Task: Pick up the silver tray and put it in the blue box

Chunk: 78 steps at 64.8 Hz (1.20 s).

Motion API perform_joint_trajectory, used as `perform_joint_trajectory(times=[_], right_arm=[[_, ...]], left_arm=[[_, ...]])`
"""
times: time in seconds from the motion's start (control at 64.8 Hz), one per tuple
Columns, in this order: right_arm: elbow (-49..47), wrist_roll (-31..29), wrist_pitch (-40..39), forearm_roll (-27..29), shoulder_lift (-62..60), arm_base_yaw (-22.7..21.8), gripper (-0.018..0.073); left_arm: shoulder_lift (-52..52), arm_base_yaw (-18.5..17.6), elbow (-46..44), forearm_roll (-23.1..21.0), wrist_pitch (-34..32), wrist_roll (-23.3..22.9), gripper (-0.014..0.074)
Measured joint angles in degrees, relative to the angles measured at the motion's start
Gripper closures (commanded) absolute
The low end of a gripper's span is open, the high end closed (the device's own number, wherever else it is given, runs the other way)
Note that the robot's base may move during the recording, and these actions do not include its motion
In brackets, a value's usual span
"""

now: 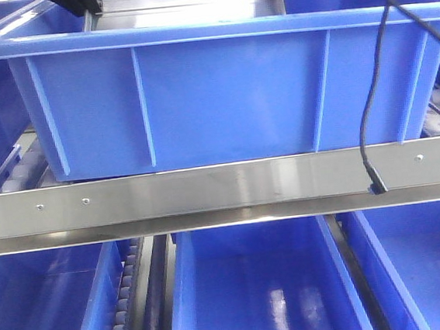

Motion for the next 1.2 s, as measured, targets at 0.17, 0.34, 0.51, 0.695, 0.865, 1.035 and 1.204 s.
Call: perform_joint_trajectory(times=[0.17,0.34,0.51,0.695,0.865,1.035,1.204], right_arm=[[0.0,0.0,-0.8,0.7,0.0,0.0,0.0296],[0.0,-0.1,-2.4,0.8,-0.1,-0.2,0.0082],[-0.1,-0.1,-4.0,0.2,-1.3,-1.8,0.0083],[-0.2,-0.1,-4.0,-0.3,-1.5,-2.4,0.0247],[-0.2,-0.2,-4.7,-0.3,-1.7,-2.3,0.0486],[-0.2,-0.2,-6.0,-0.3,-1.8,-2.4,0.0505],[3.0,-0.2,-7.6,-0.3,-5.7,-2.2,0.0506]], left_arm=[[0.0,0.0,-0.2,0.7,-0.3,0.1,0.04],[0.0,-0.2,-0.5,1.3,-1.9,0.1,0.0393],[0.0,-0.2,-0.6,1.5,-3.1,0.1,0.0393],[0.0,-0.2,-0.6,1.5,-3.2,0.1,0.0533],[0.0,-0.2,-0.6,1.5,-4.4,0.1,0.0603],[-0.4,1.0,-0.6,1.4,-6.3,0.1,0.06],[-5.6,1.7,1.1,1.4,-4.7,0.1,0.0593]])
